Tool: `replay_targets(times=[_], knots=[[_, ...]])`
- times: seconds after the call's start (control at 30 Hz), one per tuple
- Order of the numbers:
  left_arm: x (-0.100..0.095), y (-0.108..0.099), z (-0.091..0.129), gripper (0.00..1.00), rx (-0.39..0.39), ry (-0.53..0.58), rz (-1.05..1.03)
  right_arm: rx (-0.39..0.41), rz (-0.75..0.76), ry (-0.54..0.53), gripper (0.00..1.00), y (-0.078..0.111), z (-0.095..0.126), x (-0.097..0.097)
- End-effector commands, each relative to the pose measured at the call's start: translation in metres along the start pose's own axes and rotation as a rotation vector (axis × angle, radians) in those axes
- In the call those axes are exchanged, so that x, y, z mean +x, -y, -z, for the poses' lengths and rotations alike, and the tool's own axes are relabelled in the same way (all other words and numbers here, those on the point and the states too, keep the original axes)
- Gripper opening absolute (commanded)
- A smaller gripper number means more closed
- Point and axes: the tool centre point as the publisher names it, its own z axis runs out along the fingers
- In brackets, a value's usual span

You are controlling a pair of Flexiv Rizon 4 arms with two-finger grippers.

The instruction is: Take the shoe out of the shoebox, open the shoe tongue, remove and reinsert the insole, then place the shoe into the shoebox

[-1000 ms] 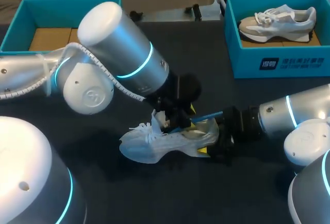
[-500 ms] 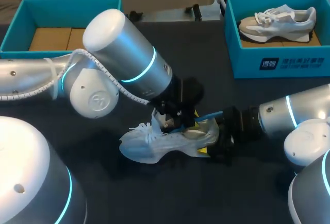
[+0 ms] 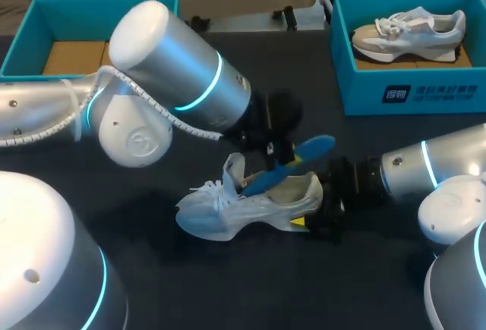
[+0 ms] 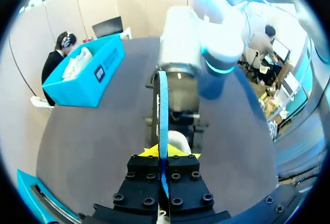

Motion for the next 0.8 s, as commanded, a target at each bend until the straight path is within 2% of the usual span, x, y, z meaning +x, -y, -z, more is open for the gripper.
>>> replay_targets(times=[0.03,0.27,0.43,0.57,0.8], knots=[[-0.002,0.022,0.026,0.0,0.01,-0.014,0.017,0.008,-0.002,0.002,0.0,0.002,-0.007,0.0],[-0.007,0.056,0.062,0.0,0.088,-0.065,0.061,0.008,-0.002,0.002,0.0,0.002,-0.007,0.0],[-0.013,0.077,0.079,0.0,0.132,-0.128,0.054,0.008,-0.002,0.002,0.0,0.002,-0.007,0.0],[-0.017,0.088,0.092,0.0,0.18,-0.13,0.058,0.008,-0.002,0.002,0.0,0.002,-0.007,0.0],[-0.023,0.115,0.127,0.0,0.305,-0.17,0.066,0.008,-0.002,0.002,0.0,0.002,-0.007,0.0]])
